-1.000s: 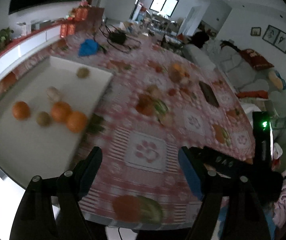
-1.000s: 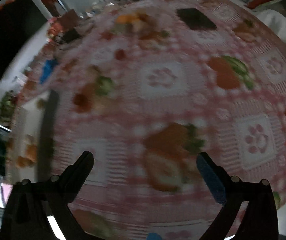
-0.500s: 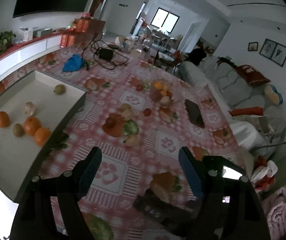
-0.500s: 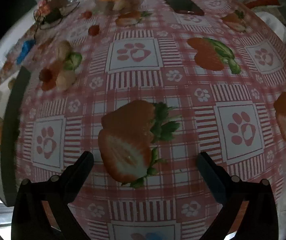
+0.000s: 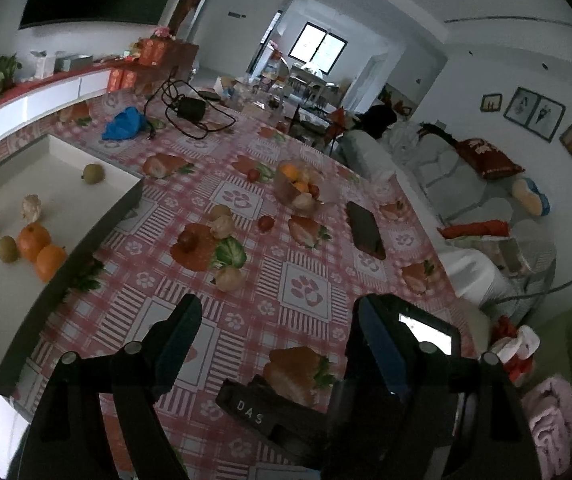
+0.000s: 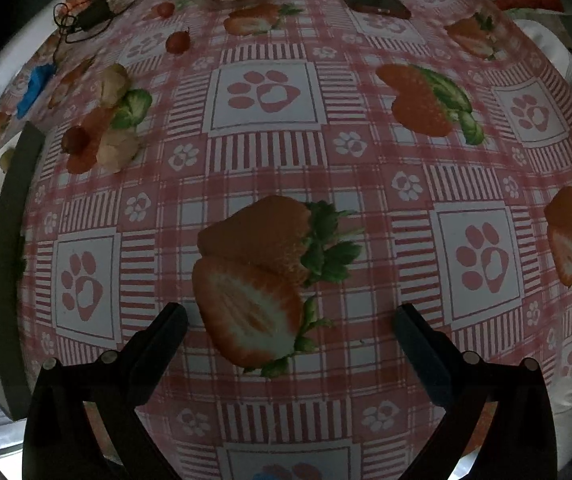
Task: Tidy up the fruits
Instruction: 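Move both open tools back above the fruit pile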
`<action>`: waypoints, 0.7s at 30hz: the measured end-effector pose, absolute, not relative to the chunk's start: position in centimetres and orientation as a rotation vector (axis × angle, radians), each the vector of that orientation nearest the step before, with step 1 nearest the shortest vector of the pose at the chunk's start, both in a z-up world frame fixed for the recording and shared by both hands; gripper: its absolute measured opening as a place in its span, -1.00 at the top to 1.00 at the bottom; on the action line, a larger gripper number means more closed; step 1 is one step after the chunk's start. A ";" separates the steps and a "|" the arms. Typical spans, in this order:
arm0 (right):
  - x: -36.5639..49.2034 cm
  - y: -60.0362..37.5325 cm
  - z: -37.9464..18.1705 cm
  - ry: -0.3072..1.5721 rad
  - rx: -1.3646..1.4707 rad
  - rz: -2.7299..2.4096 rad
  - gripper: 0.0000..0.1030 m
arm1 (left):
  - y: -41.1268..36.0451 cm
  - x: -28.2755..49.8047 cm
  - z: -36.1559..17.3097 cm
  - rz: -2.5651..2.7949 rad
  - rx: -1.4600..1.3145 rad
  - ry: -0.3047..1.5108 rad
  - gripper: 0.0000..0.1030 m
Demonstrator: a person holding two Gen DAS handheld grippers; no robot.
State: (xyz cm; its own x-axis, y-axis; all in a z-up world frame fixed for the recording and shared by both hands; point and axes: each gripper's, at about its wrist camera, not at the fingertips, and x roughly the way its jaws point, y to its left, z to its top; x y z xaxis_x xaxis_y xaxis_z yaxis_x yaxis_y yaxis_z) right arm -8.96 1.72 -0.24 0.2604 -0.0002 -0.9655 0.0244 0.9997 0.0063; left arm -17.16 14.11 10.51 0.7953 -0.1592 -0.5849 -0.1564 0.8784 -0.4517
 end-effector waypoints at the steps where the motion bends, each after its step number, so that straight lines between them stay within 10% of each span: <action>1: -9.2 1.8 -0.2 1.282 0.015 -0.013 -1.00 | 14.2 -17.2 10.4 0.005 -0.513 0.658 -0.63; 21: -9.1 2.1 -0.3 1.293 -0.007 0.002 -1.00 | 14.3 -16.9 9.8 0.017 -0.510 0.646 -0.64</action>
State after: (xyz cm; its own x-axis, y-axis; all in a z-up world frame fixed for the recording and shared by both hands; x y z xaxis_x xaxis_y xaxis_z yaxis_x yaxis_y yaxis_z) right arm -9.08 2.09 -0.25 0.2745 -0.0028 -0.9616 -0.0052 1.0000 -0.0044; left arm -16.95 14.33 9.80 0.8026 -0.1404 -0.5798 -0.1709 0.8770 -0.4490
